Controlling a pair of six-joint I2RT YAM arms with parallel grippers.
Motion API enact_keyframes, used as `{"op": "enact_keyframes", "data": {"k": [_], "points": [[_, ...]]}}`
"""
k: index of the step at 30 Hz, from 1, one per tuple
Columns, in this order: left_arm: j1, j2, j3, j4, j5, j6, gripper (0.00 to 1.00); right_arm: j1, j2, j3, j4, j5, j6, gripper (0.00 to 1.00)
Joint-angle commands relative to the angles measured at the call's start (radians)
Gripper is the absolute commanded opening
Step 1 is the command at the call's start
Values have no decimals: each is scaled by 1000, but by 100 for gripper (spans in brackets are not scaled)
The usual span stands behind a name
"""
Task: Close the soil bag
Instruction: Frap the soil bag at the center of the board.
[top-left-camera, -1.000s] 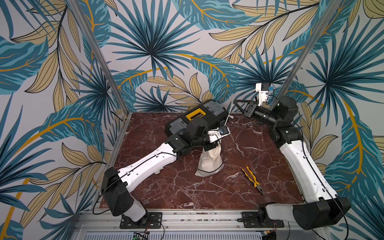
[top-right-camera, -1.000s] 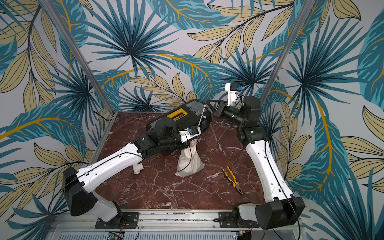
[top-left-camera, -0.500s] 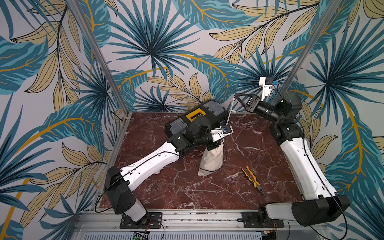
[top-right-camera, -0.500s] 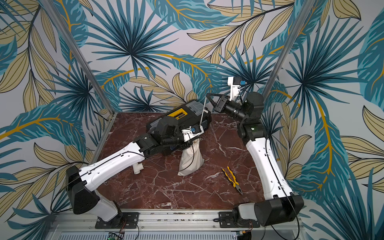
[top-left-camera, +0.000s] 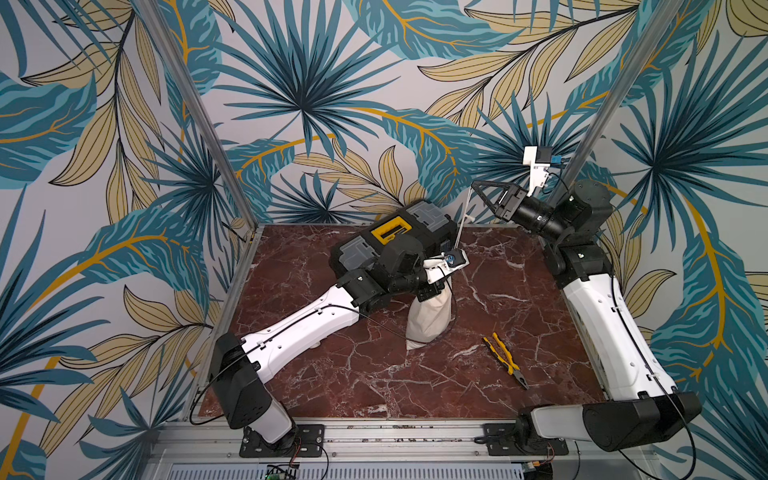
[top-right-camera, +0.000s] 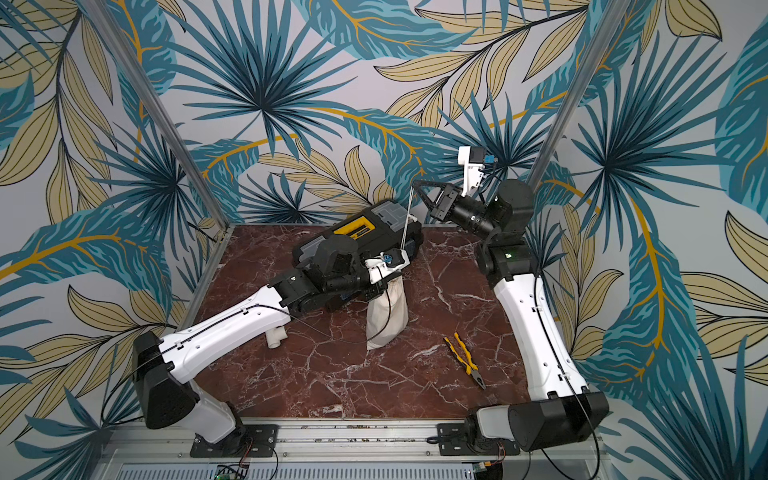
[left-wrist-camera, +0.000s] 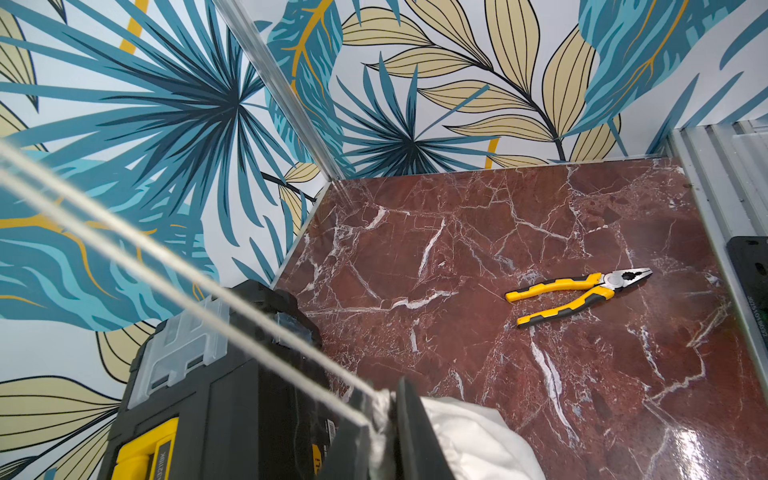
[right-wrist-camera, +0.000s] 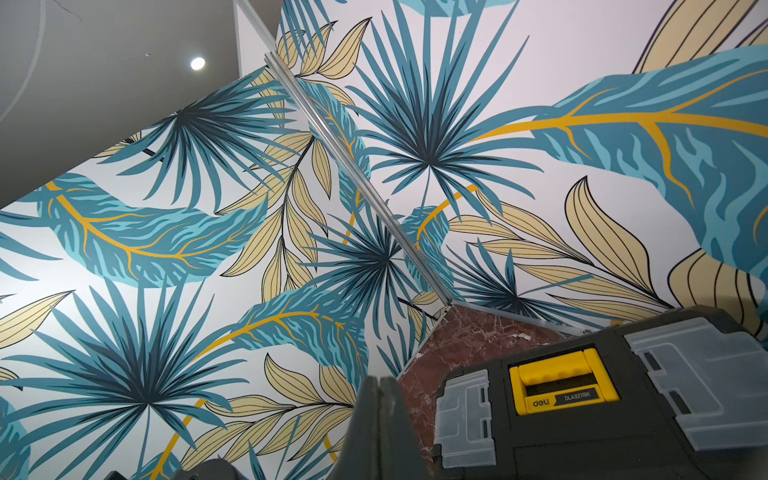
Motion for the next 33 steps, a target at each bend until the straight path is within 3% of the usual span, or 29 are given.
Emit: {"op": "enact_keyframes", "data": {"k": [1, 11, 14, 18, 20, 26, 33], "points": [[-50, 56, -122, -396, 75, -12, 16, -42, -26, 124, 382, 169, 13, 0], [-67, 59, -160, -365, 92, -44, 16, -42, -30, 108, 366, 186, -9, 0], [-69, 56, -168, -370, 104, -63, 15, -42, -39, 95, 315, 216, -66, 0], [-69, 14, -190, -371, 103, -84, 5, -42, -58, 81, 143, 314, -218, 0], [-69, -19, -208, -359, 91, -94, 0, -44, -76, 46, 50, 377, -295, 0], [-49, -57, -190, -374, 80, -119, 0, -44, -154, -151, -112, 531, -417, 0], [-22, -49, -112, -399, 59, -125, 0, -44, -235, -339, -219, 512, -452, 0]]}}
